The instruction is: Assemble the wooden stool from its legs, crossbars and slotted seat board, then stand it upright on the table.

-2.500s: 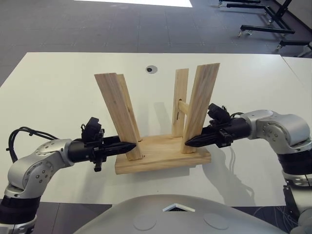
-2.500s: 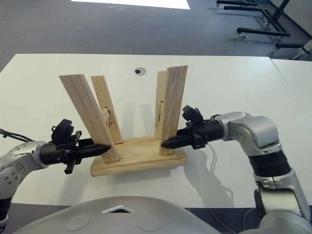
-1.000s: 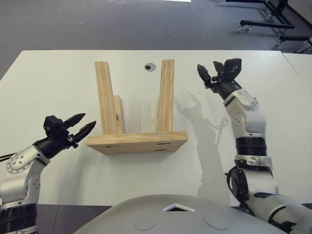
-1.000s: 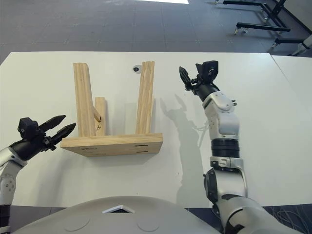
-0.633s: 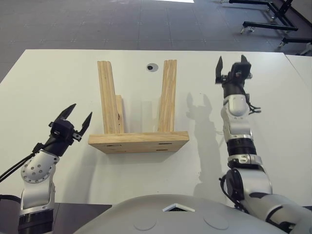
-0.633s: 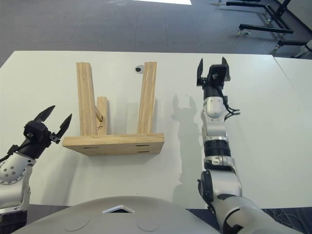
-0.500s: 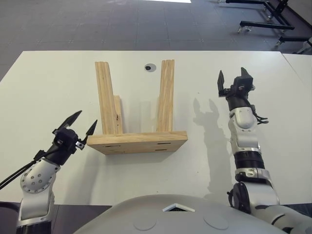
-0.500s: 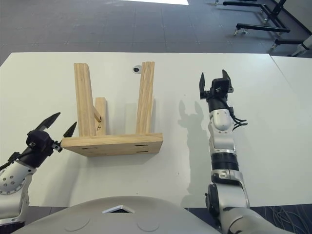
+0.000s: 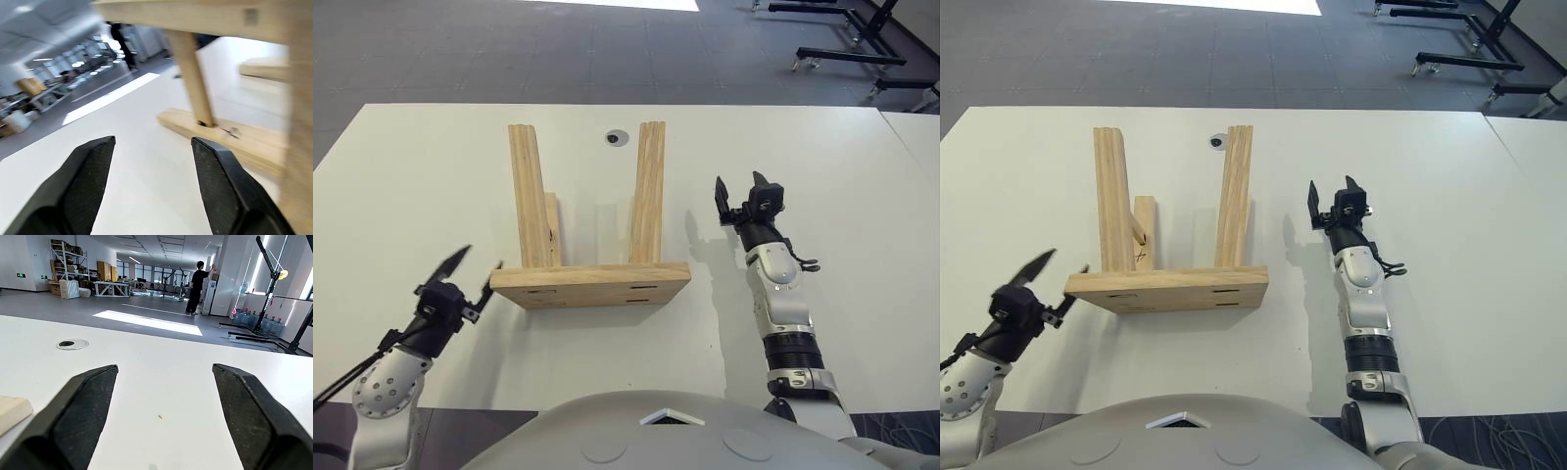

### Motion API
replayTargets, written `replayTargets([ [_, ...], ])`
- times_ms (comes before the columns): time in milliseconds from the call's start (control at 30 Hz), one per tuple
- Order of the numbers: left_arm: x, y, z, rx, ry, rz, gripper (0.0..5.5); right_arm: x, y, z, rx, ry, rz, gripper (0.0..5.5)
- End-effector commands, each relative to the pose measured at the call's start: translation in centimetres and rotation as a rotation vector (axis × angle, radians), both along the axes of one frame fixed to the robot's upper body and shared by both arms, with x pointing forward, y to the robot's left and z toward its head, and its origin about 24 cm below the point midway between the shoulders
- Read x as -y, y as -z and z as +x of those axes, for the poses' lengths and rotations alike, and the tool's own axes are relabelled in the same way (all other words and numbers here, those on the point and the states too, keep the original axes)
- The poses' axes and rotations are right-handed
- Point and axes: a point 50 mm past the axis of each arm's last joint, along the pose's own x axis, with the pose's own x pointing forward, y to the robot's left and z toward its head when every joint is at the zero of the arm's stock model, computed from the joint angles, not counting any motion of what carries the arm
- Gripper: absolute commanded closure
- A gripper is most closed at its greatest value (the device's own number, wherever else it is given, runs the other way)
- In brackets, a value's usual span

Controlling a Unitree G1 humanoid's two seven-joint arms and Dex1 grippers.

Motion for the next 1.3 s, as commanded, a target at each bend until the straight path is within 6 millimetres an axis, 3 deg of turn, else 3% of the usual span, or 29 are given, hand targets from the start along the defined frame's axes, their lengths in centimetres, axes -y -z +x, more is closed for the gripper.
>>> replayTargets([
  [33,0.9,0.7,2.7,0.119,-0.272,-0.115,2.65,-0.2,-0.7,1.3,0.04,0.02,0.007,1.94],
  [200,0.9,0.4,8.0,0.192,-0.365,-0.191,2.65,-1.6,-2.5,5.4,0.11,0.025,0.012,1.94],
  [333,0.4,-0.5,11.7,0.221,-0.304,-0.215,2.65,-3.0,-3.7,8.0,0.148,0.025,0.029,1.94],
  [500,0.9,-1.5,14.6,0.235,-0.162,-0.256,2.65,-3.4,-4.0,8.8,0.171,0.025,0.031,1.94],
  [600,1.4,-1.8,15.0,0.248,-0.093,-0.278,2.65,-3.2,-3.7,8.6,0.174,0.023,0.036,1.94],
  [733,1.9,-1.8,12.3,0.211,0.089,-0.283,2.65,-2.0,-3.9,7.4,0.191,-0.085,0.051,1.94],
  [800,1.1,-1.8,9.7,0.153,0.165,-0.261,2.65,-0.7,-4.0,6.1,0.174,-0.202,0.05,1.94],
  [900,-1.6,-2.3,5.4,0.016,0.246,-0.168,2.65,2.3,-4.2,3.0,0.097,-0.457,0.008,1.94],
  [967,-3.0,-2.5,3.0,-0.132,0.324,-0.085,2.65,4.4,-4.3,1.1,-0.028,-0.635,-0.09,1.94],
  [1033,-3.1,-2.8,1.3,-0.252,0.428,-0.016,2.65,5.4,-4.4,-0.2,-0.141,-0.772,-0.165,1.94],
  [1100,-2.3,-3.0,0.4,-0.347,0.556,0.018,2.65,5.3,-4.5,-1.1,-0.229,-0.899,-0.194,1.94],
  [1200,-0.4,-2.6,-0.1,-0.432,0.729,0.042,2.65,3.4,-3.7,-2.6,-0.344,-1.115,-0.212,1.94],
  [1300,0.7,-2.6,0.2,-0.45,0.817,0.06,2.65,1.4,-3.4,-3.2,-0.368,-1.221,-0.188,1.94],
])
